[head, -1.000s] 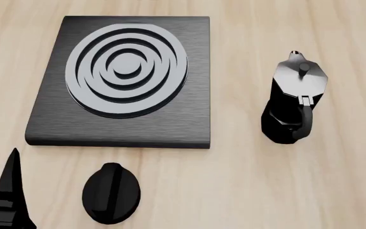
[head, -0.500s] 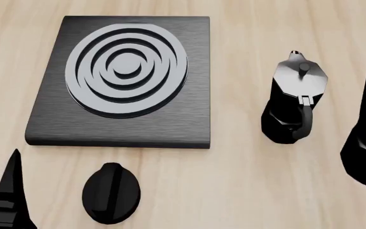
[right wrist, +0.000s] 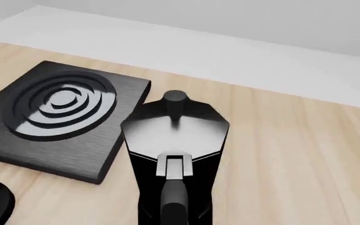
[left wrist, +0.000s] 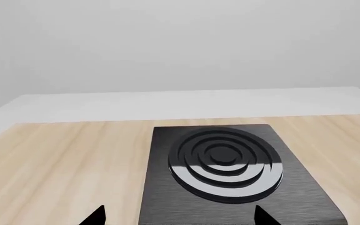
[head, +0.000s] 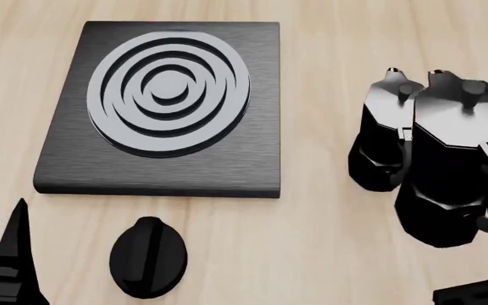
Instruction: Put the right moka pot on the stove.
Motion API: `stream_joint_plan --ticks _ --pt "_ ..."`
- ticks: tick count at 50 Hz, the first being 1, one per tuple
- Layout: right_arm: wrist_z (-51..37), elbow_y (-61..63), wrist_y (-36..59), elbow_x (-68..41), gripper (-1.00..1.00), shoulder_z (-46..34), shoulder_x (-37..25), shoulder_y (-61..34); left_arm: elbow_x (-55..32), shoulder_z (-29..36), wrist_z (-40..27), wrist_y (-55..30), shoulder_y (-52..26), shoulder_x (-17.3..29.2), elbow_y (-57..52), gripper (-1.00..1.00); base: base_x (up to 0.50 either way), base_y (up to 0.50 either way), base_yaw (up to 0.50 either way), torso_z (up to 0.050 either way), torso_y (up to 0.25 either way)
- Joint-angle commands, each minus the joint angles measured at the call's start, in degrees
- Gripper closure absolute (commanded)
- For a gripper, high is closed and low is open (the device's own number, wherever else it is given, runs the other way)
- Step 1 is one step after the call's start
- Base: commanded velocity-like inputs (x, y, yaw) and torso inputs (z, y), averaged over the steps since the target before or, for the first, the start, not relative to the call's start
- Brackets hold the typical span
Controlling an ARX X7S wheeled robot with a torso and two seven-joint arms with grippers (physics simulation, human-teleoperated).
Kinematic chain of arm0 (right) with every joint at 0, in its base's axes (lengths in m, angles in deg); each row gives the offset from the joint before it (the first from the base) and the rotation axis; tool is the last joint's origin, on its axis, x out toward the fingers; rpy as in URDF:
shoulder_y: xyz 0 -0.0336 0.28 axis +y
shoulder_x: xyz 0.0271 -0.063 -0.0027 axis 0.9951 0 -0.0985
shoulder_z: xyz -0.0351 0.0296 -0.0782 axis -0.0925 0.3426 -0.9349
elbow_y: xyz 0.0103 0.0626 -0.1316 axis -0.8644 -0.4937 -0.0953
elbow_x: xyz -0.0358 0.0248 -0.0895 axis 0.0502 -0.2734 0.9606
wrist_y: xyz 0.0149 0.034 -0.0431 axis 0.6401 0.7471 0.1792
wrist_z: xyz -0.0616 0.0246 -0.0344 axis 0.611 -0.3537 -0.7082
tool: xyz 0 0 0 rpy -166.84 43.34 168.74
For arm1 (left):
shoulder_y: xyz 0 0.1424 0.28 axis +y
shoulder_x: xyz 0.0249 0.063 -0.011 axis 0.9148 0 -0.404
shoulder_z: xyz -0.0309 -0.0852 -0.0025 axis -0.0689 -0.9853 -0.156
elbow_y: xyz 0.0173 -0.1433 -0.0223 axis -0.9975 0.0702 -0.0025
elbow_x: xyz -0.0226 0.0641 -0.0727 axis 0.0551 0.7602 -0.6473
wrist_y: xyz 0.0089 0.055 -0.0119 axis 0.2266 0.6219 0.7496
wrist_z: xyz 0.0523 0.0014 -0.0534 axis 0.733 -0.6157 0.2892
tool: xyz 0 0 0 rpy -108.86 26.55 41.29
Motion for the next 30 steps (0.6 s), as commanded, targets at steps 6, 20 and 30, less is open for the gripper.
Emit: stream_joint_plan --ticks 6,20,30 --pt "-0.67 3.53 -2.64 0.93 1.0 -8.46 1.62 -5.02 -0.21 0.12 -0.12 0.47 0.04 0.25 0.1 -1.0 0.0 0.0 0.0 0.0 0.0" --pt "-2.58 2.45 -2.81 1.0 1.0 -21.8 3.72 -15.66 -0.38 0.26 -0.06 0.91 -0.06 0.41 0.26 -1.0 0.0 0.0 0.0 0.0 0.001" --pt "-5.88 -2.36 -0.17 -1.66 1.0 -32.81 7.54 -29.95 -0.32 0.31 0.09 1.47 0.26 0.53 0.33 -1.0 0.0 0.0 0.0 0.0 0.001"
